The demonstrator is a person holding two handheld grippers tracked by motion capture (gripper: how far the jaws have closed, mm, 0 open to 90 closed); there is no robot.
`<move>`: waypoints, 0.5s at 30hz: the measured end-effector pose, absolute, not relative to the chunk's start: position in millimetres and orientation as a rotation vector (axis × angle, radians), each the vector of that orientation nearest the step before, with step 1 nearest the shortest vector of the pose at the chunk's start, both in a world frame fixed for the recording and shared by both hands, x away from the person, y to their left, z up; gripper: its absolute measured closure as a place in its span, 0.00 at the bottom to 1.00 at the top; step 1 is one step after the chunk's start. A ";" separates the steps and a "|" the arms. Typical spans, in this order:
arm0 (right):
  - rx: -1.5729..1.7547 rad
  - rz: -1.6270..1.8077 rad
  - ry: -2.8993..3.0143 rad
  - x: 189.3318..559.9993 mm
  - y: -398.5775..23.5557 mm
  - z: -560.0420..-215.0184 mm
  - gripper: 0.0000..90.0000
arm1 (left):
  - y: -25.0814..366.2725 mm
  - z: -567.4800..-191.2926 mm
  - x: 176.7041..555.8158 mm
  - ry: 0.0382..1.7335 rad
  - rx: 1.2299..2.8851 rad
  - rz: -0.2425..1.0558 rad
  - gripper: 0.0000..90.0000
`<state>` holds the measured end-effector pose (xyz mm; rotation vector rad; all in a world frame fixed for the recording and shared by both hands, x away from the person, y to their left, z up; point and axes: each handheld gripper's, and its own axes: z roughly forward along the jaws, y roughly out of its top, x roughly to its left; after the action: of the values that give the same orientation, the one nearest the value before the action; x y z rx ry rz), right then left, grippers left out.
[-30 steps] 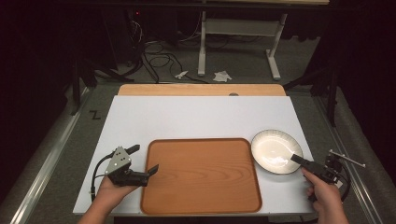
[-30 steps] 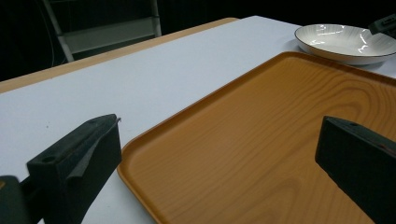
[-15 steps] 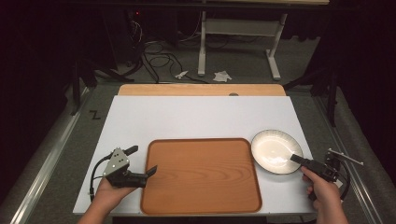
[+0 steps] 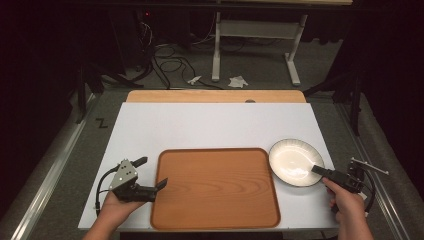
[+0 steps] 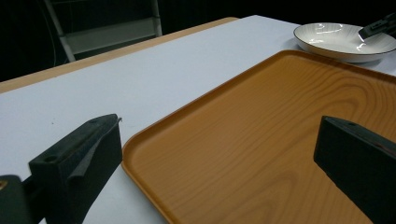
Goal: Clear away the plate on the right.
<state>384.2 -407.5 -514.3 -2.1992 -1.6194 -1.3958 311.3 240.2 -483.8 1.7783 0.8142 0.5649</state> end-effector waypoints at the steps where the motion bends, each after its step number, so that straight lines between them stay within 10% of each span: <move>1: -2.206 -1.395 -1.614 384.2 -407.6 -514.7 0.78 | 240.2 -483.8 311.0 0.814 1.779 0.566 0.02; 15: -2.224 -1.432 -1.528 389.5 -408.8 -517.9 0.94 | 243.7 -483.8 307.5 0.826 1.771 0.572 0.02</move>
<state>389.5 -408.8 -517.9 -2.2244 -1.5279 -1.4321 307.5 243.7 -483.8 1.7706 0.8255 0.5716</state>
